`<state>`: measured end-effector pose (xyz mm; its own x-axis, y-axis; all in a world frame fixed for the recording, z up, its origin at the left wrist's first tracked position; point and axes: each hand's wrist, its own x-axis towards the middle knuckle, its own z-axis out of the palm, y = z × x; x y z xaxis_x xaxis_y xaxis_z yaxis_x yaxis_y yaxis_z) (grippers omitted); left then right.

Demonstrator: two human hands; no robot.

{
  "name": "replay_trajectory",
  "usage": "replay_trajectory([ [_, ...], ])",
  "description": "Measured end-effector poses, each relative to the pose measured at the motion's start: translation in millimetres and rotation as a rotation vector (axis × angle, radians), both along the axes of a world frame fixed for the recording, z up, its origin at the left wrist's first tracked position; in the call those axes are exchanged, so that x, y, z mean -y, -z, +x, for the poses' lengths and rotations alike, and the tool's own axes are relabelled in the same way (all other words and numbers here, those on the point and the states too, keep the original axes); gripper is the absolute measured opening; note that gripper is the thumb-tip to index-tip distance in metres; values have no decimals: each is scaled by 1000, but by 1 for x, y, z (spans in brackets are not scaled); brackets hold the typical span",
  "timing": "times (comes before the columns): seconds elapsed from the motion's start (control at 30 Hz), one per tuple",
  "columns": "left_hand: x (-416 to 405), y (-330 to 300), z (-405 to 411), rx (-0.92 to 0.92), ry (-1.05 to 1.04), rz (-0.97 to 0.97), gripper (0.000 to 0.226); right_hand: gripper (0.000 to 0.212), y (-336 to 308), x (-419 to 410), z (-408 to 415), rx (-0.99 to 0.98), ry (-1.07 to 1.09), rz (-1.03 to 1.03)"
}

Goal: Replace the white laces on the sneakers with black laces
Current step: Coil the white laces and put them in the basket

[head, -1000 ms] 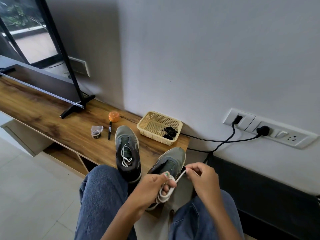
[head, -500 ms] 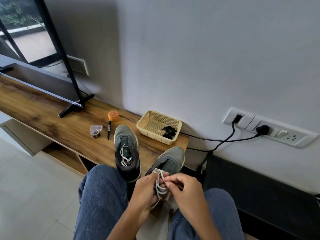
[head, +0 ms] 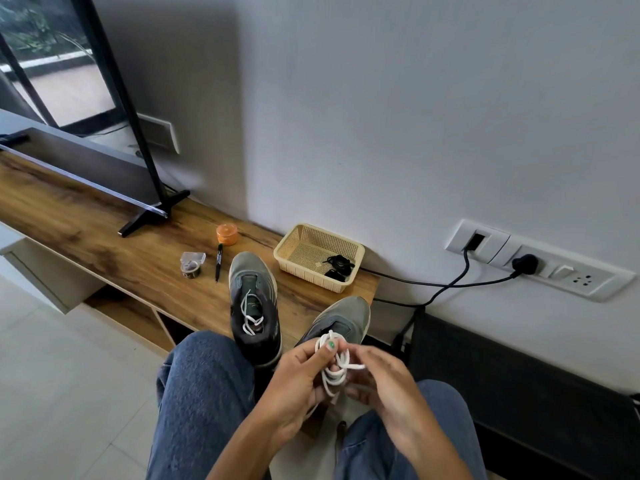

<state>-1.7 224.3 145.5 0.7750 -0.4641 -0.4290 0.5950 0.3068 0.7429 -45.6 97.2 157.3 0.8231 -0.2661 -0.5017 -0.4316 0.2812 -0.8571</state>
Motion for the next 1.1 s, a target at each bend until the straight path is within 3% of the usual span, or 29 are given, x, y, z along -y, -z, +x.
replay_trajectory([
  [0.1,0,-1,-1,52,58,49,20,18,2,-3,-1,-32,-52,210],
  [0.27,-4,3,2,135,117,148,19,17,4,2,-2,-5,-1,370],
  [0.43,-5,5,4,157,192,179,28,39,11,5,0,-114,-9,490],
  [0.6,-3,4,2,210,201,245,24,31,14,5,2,-162,-6,442],
  [0.7,-1,7,1,391,145,421,20,33,14,2,1,-171,24,434],
  [0.8,-2,10,4,488,6,632,22,15,10,4,-2,-161,14,423],
  [1.1,-3,8,2,436,21,529,21,20,17,-2,2,-191,-28,360],
])
